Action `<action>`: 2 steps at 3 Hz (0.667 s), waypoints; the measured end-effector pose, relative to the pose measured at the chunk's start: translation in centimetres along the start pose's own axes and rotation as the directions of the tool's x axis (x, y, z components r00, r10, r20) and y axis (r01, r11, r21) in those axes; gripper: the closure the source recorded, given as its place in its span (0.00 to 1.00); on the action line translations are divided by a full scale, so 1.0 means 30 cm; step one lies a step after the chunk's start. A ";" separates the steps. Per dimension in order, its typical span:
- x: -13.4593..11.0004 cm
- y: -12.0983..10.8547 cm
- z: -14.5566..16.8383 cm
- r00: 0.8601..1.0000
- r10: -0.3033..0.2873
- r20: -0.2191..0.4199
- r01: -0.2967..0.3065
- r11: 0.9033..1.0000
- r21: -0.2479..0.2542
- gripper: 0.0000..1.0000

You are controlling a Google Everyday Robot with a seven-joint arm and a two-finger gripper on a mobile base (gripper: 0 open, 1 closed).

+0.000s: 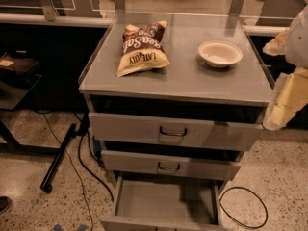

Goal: Close bottom drawer

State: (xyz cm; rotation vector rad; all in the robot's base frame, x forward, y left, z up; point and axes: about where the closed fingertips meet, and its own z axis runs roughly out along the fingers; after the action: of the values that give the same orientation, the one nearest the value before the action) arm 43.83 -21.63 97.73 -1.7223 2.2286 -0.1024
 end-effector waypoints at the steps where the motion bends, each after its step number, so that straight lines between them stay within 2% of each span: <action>1: 0.000 0.000 0.000 1.000 0.000 0.000 0.000 1.000 0.000 0.35; 2: 0.000 0.000 0.000 1.000 0.000 0.000 0.000 1.000 0.000 0.59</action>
Offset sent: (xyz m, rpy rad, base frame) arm 0.0000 0.0000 0.0000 0.0000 0.0000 0.0000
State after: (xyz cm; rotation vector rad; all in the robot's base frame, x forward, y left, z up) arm 43.83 -21.63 97.74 -1.7223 2.2286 -0.1024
